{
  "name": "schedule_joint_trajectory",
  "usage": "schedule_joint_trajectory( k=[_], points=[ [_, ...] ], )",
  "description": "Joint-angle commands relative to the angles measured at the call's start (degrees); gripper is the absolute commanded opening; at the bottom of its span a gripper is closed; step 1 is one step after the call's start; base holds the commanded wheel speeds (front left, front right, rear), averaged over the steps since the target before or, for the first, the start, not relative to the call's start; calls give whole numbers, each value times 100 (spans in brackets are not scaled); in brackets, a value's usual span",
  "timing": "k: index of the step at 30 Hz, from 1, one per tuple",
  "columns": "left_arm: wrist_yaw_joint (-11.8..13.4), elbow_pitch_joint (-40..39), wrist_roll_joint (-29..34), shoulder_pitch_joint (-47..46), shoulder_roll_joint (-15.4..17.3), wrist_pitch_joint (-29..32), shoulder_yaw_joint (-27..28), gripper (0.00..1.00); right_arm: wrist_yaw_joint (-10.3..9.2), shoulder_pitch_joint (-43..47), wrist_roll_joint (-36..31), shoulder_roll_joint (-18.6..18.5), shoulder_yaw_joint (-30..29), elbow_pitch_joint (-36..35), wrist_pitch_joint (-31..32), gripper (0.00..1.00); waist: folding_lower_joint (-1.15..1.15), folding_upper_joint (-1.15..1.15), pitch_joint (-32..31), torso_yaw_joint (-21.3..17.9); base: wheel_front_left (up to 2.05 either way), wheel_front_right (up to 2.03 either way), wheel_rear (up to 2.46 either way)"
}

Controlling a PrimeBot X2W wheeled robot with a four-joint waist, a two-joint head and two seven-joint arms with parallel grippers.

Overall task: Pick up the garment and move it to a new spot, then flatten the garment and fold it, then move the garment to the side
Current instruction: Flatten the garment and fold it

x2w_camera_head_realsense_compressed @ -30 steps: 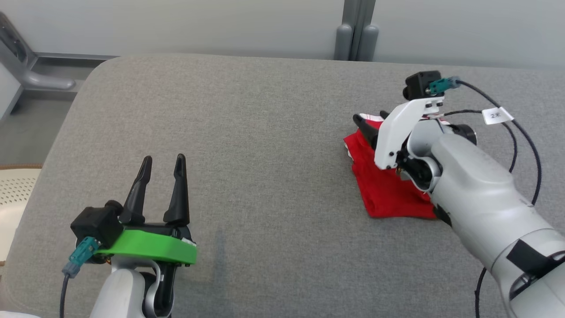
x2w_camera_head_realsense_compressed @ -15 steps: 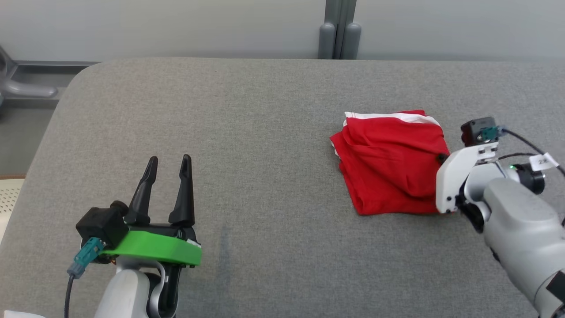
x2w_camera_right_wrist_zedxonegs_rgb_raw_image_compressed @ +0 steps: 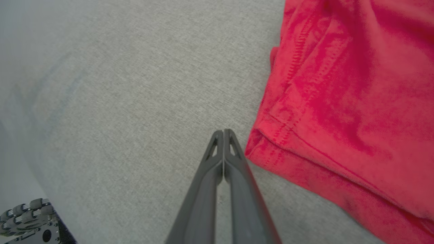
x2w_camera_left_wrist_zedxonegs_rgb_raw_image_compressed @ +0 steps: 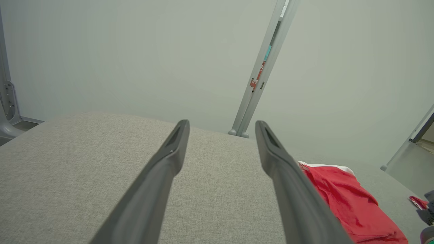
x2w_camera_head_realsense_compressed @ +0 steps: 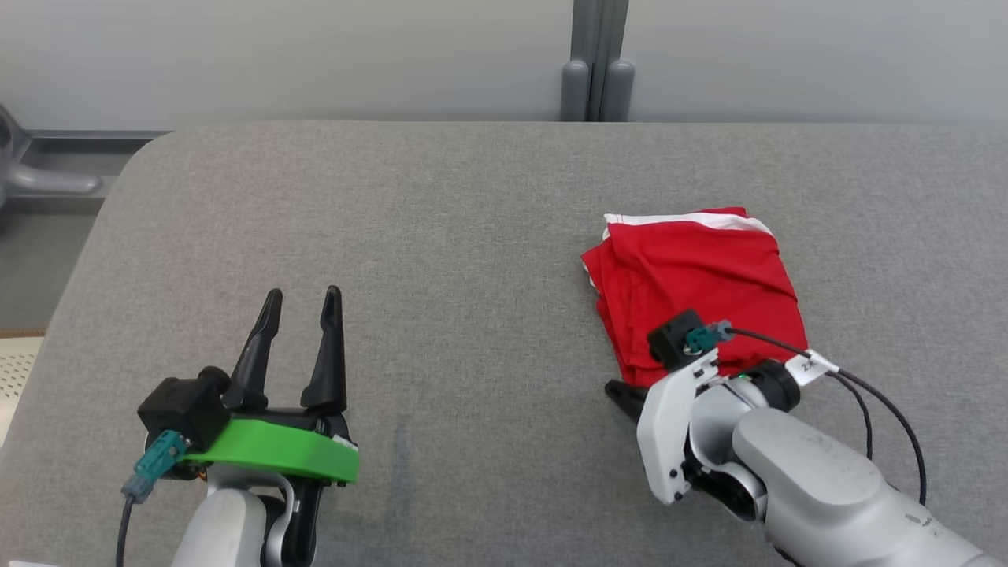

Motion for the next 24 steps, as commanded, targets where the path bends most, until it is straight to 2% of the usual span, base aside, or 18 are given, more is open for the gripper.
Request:
schedule_joint_trajectory(
  k=[1,4,7,8,9,13,18,24],
  points=[
    [-9,21,-5,107,34,0,20,100,-3,168,78,-118,73,-293,104,0,0,0,-59,-47,0,0,0],
    [-9,42,-24,176,37,0,44,100,-3,423,174,-336,102,-1068,271,0,0,0,-158,-113,0,0,0],
    [-10,55,-28,243,37,0,79,100,-3,698,109,-536,-229,-1640,150,0,0,0,-261,-186,0,0,0],
    [-10,57,-26,273,37,0,95,100,-3,822,1,-585,-449,-1799,44,84,0,0,-304,-215,0,0,0],
    [-9,64,-24,301,39,0,117,100,-3,925,-116,-613,-653,-1882,-48,100,0,0,-345,-238,0,0,0],
    [-10,53,12,396,44,0,195,100,-3,1503,-867,-450,-1932,-2233,-574,100,0,0,-473,-342,0,0,0],
    [-9,42,146,504,66,1,276,100,-3,2286,-2064,136,-3643,-2733,-983,100,0,0,-582,-482,0,0,0],
    [-9,107,226,606,53,0,422,100,-3,2791,-3073,712,-4724,-3308,-785,100,0,0,-661,-630,0,0,0]
  ],
)
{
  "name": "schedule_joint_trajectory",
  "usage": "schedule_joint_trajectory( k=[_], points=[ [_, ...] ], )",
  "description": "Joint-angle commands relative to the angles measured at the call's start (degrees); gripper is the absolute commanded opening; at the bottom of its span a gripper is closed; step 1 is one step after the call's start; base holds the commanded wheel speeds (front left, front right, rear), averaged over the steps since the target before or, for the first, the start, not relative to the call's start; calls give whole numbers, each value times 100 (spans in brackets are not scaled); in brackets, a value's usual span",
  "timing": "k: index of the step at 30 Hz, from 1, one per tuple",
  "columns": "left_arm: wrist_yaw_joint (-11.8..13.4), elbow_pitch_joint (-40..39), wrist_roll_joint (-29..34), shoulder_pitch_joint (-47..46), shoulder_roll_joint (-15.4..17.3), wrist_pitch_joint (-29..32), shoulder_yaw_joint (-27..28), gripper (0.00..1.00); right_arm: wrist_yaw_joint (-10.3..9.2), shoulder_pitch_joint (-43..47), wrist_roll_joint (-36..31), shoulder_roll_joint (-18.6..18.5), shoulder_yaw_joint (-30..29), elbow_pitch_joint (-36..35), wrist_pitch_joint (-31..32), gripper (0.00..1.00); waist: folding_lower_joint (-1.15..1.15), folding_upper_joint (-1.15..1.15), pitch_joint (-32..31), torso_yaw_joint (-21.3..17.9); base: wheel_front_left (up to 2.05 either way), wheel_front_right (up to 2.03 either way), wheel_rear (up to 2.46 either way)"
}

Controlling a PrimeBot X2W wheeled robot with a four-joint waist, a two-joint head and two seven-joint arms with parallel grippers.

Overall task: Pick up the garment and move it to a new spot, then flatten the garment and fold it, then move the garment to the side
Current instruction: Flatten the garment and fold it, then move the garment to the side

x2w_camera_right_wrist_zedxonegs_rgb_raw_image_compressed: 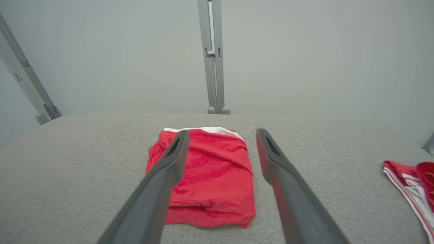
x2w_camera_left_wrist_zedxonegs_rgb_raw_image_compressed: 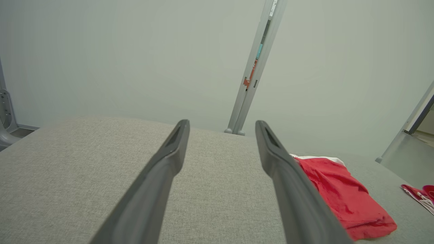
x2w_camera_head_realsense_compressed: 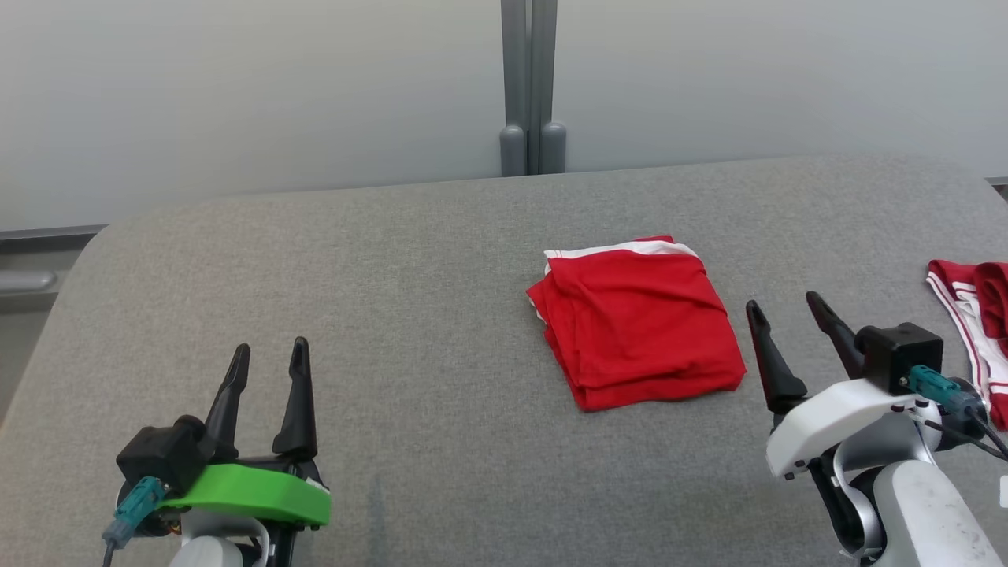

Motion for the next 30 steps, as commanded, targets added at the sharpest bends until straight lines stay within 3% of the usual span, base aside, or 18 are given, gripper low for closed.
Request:
schedule_joint_trajectory(
  k=[1,11,30],
  points=[
    [-9,9,28,109,13,0,61,100,-1,88,-156,71,-139,-123,15,100,0,0,-50,-70,0,0,0],
    [-9,78,249,433,-44,0,312,100,-1,2,-237,106,-719,222,-29,100,0,0,-122,-127,0,0,0],
    [-9,147,402,450,-88,0,476,100,-1,-120,-123,26,-509,691,17,100,0,0,-101,-21,0,0,0]
  ],
)
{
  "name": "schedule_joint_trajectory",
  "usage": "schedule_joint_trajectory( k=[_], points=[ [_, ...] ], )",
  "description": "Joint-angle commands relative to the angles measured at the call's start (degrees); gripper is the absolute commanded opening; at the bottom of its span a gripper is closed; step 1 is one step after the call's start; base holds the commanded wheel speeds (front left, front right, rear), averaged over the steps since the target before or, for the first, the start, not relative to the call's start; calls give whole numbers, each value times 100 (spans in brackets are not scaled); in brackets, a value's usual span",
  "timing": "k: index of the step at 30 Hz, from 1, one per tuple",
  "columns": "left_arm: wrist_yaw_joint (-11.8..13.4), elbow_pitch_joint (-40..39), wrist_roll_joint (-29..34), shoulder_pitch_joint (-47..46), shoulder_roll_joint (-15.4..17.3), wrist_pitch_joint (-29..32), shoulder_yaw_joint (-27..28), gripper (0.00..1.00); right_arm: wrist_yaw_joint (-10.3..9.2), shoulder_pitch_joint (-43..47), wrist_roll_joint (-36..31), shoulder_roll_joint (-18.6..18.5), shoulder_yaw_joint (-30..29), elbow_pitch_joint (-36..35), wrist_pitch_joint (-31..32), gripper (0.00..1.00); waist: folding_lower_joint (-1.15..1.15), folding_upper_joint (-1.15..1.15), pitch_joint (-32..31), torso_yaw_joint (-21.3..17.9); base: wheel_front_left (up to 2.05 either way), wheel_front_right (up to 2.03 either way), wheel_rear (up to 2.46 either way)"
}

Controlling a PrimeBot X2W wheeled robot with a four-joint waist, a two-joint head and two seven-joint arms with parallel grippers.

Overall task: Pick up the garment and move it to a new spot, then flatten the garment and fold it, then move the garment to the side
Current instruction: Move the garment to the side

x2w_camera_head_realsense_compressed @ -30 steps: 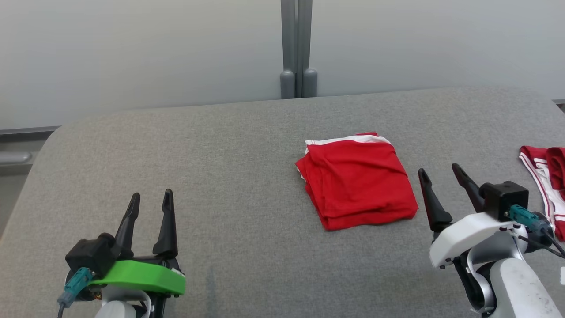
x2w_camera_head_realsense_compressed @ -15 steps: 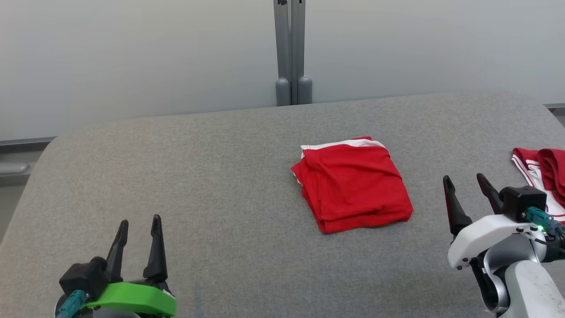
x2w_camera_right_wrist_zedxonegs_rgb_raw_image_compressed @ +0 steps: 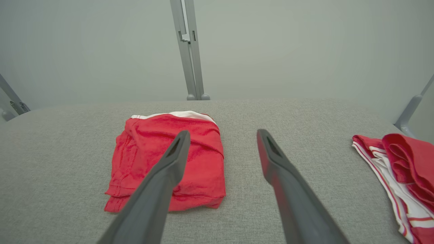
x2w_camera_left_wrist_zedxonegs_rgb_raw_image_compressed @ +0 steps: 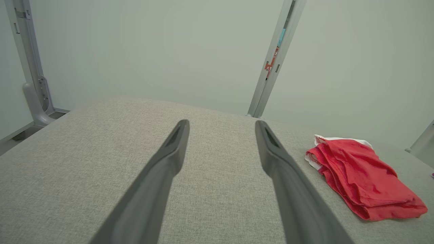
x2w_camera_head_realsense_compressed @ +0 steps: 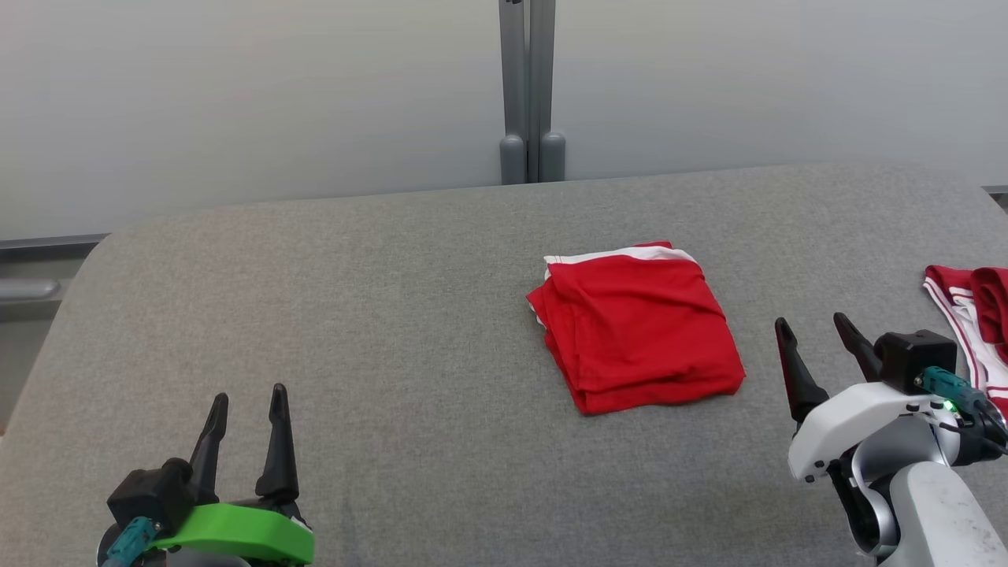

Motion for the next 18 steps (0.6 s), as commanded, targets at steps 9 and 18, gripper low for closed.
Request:
schedule_joint_trajectory(
  k=[9,18],
  points=[
    [-9,-46,4,-30,11,0,-9,100,-1,-92,60,-16,43,10,63,100,0,0,60,22,0,0,0],
    [-9,-205,47,-125,11,0,-61,100,-1,-824,432,-89,76,498,953,100,0,0,363,94,0,0,0]
  ],
)
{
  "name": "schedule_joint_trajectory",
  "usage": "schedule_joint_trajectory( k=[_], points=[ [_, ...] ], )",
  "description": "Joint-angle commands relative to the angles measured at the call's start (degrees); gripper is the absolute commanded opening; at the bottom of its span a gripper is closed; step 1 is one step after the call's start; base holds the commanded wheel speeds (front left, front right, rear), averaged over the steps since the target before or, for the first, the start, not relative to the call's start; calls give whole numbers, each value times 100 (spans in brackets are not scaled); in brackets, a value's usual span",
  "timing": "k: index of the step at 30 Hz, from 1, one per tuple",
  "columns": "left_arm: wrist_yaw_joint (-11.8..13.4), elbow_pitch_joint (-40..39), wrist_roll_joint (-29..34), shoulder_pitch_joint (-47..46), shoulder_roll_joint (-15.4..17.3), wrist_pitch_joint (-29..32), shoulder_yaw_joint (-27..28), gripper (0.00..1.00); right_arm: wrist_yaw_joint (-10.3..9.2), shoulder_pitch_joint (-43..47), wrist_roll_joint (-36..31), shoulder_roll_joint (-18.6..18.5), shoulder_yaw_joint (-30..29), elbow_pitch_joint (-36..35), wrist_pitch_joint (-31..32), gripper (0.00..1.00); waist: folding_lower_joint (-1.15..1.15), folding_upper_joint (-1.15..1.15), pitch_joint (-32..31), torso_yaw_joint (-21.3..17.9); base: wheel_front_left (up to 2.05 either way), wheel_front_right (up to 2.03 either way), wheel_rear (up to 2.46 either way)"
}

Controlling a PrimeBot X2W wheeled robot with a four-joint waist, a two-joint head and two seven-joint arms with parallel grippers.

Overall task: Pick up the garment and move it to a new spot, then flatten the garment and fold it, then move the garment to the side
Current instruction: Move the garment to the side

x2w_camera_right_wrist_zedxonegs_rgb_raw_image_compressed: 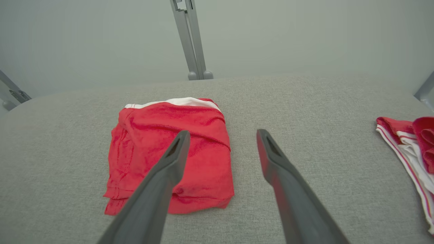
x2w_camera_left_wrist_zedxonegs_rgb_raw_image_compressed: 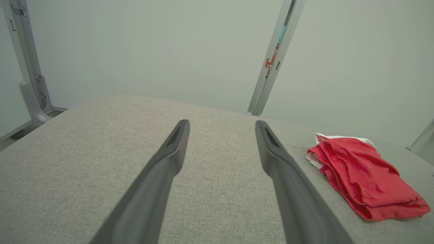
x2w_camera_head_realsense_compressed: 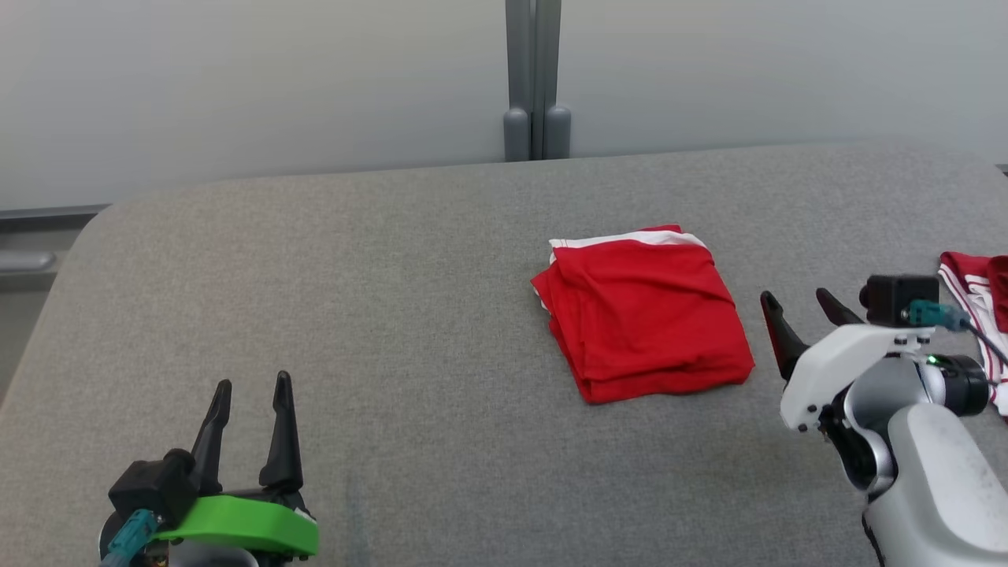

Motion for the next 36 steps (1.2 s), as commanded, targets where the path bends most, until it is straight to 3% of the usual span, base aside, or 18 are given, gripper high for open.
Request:
schedule_joint_trajectory(
  k=[1,6,10,19,27,28,29,30,36],
  points=[
    [-9,-62,39,-134,17,0,-31,100,-1,-265,152,-58,-9,171,254,100,0,0,193,70,0,0,0],
    [-9,-206,78,-365,37,0,-150,100,-1,-1097,435,-328,51,791,1119,100,0,0,745,290,0,0,0],
    [-9,-290,93,-564,50,0,-277,100,-1,-1579,551,-508,6,1301,1451,100,0,0,1084,523,0,0,0],
    [-9,-428,113,-781,87,0,-416,100,-2,-2256,685,-653,127,2309,1697,100,0,0,1525,856,0,0,0],
    [-9,-396,130,-794,88,0,-429,100,0,-2351,935,-503,505,3025,1943,100,0,0,1561,879,0,0,0],
    [-9,-384,129,-779,85,0,-423,100,1,-2342,1017,-501,617,3043,1994,96,0,0,1540,862,0,0,0],
    [-9,-372,127,-765,83,0,-413,100,1,-2341,1068,-525,685,3032,1988,20,0,0,1519,844,0,0,0],
    [-9,-364,123,-750,83,0,-398,100,1,-2361,1122,-573,778,2975,1914,0,0,0,1501,812,0,0,0],
    [-9,-335,95,-630,110,0,-321,100,-6,-2705,927,-1001,1524,2686,1654,0,0,0,1318,467,0,0,0]
  ],
)
